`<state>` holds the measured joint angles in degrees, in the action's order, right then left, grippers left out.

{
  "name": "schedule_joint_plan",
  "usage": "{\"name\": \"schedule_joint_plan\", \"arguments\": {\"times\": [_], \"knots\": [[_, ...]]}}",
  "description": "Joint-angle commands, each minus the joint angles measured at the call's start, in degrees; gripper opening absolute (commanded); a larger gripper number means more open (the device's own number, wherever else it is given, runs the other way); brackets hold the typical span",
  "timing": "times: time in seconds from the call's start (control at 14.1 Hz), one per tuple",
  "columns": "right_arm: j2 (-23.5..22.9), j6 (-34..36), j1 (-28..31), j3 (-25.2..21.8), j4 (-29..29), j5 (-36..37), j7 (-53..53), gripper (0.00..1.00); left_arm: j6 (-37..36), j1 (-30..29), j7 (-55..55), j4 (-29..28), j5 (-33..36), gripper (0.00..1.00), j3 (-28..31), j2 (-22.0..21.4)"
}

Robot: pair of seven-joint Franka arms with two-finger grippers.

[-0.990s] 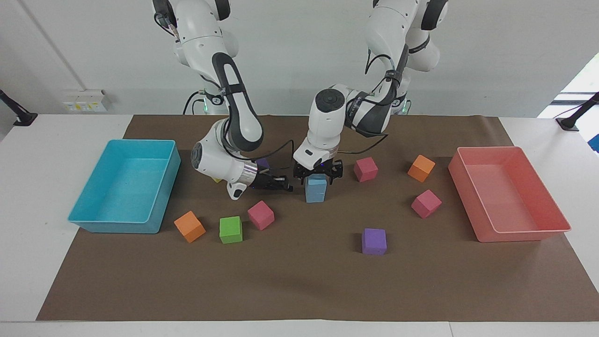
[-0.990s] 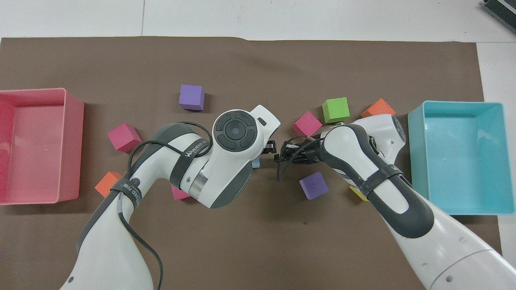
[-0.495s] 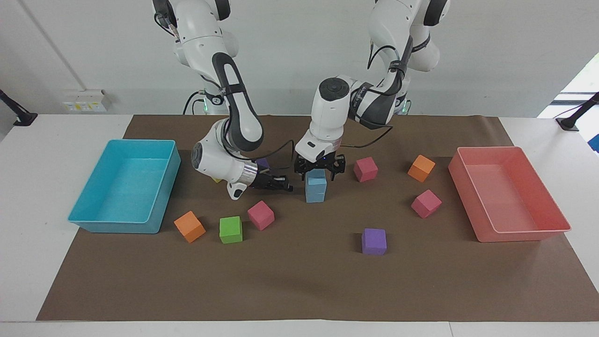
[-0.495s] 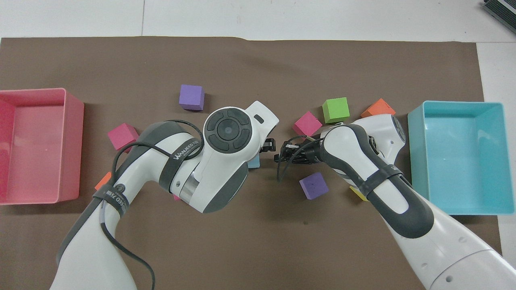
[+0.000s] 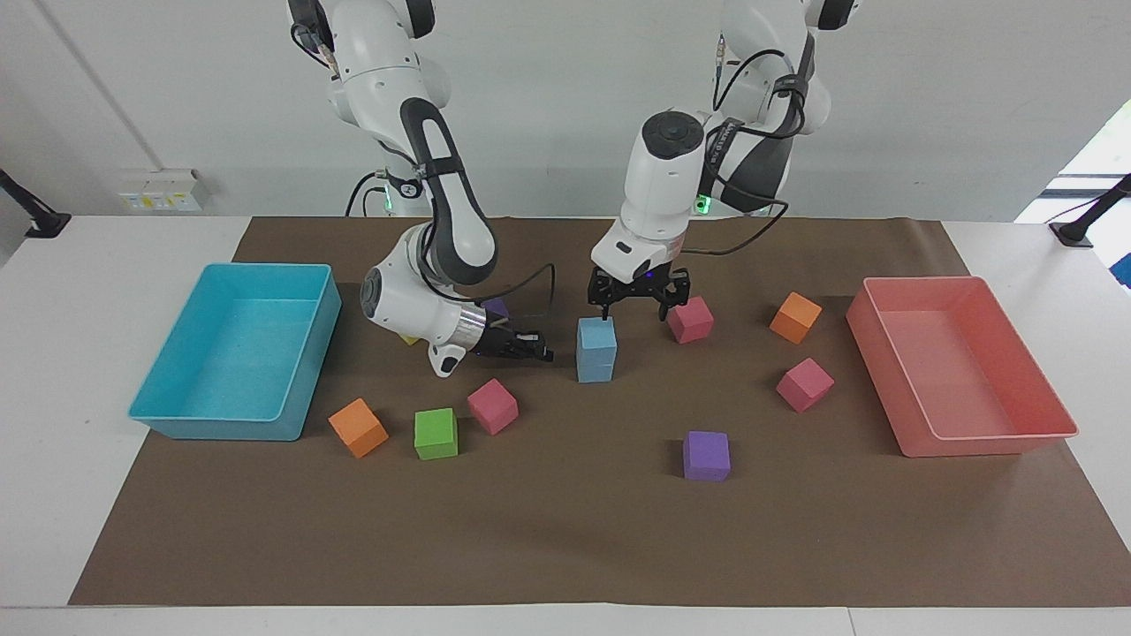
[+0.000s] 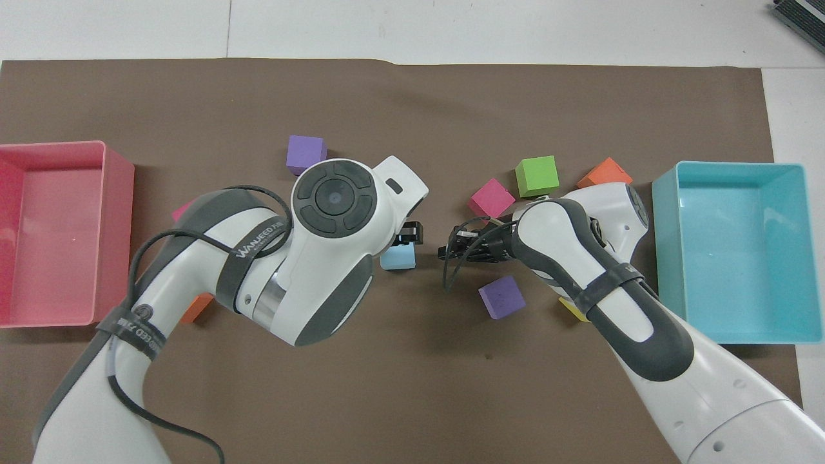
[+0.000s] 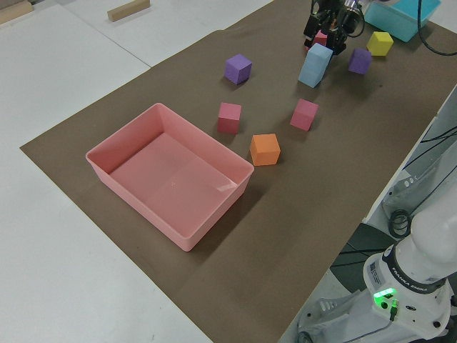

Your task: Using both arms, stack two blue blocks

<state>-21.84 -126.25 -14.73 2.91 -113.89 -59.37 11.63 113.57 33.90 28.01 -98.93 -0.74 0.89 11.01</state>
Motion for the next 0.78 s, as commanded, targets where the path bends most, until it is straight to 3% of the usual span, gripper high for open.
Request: {"name": "schedule_joint_plan", "arguments": {"times": [0.0,0.14,0.28,0.49,0.57,0.64,0.71], "knots": [[1.53,1.97,1.45,-0.01,0.16,2.84,1.82,0.03,-0.63,-4.09,-7.15,-7.58,-0.49,1.0,-0.18,-8.53],[2.5,2.5,2.16,-0.1,0.86,6.53,1.03,0.16,-1.24,-6.73,-9.63,-9.7,-0.49,1.0,-0.18,-12.13],[4.07,2.5,2.16,-0.27,1.13,10.57,-1.68,0.42,-5.53,-10.84,-15.49,-8.57,-0.67,1.0,-0.09,-13.81],[6.89,2.76,2.16,-0.19,3.23,23.46,-11.07,0.71,-10.11,-14.99,-19.65,-6.11,-0.76,1.0,0.17,-14.79],[7.68,3.81,2.07,-0.19,3.76,27.6,-13.45,0.93,-11.69,-15.87,-19.74,-5.06,-0.84,1.0,0.34,-14.79],[8.29,4.6,2.07,-0.19,4.63,30.43,-14.35,1.0,-12.92,-17.27,-20.01,-3.83,-1.19,1.0,0.52,-14.79],[8.91,5.05,2.07,-0.19,5.08,32.54,-14.53,1.0,-14.24,-19.29,-21.49,-2.16,-1.98,1.0,0.43,-14.7]]}}
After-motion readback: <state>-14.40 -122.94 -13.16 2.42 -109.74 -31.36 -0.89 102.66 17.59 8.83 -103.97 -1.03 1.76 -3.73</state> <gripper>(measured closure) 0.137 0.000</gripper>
